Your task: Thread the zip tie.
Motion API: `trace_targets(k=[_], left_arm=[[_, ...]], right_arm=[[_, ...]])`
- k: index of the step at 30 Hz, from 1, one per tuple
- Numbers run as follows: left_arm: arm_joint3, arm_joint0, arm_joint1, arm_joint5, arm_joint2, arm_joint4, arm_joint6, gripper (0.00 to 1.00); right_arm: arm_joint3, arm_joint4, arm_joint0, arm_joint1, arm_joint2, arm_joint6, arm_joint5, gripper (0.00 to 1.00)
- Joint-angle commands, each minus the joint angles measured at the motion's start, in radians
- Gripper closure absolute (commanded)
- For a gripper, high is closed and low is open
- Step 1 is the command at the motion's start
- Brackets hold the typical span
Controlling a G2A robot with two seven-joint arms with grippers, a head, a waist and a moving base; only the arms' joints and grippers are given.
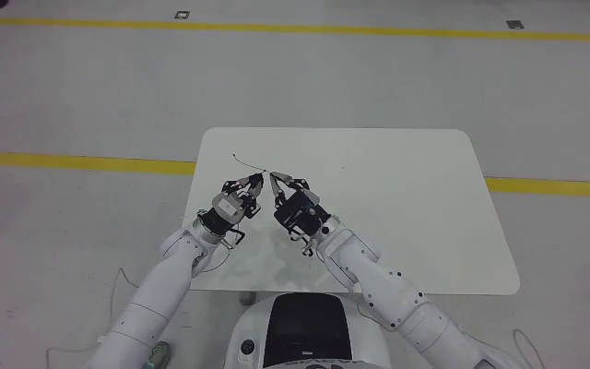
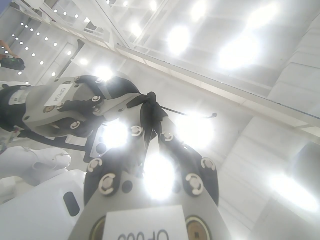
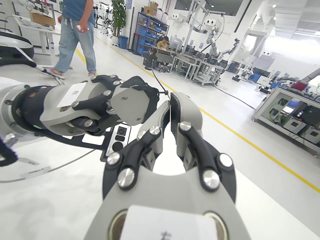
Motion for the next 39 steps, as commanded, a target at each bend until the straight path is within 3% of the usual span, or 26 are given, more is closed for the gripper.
trace_targets(k=[1, 39], left_arm=[[0.000, 0.000, 0.000, 0.000, 0.000, 0.000, 0.000, 1.00], [0.000, 0.000, 0.000, 0.000, 0.000, 0.000, 0.000, 1.00]], right_arm=[[0.001, 0.000, 0.000, 0.000, 0.001, 0.000, -0.001, 1.00], [-0.016, 0.000, -0.032, 0.026, 0.025, 0.022, 0.001, 1.00]])
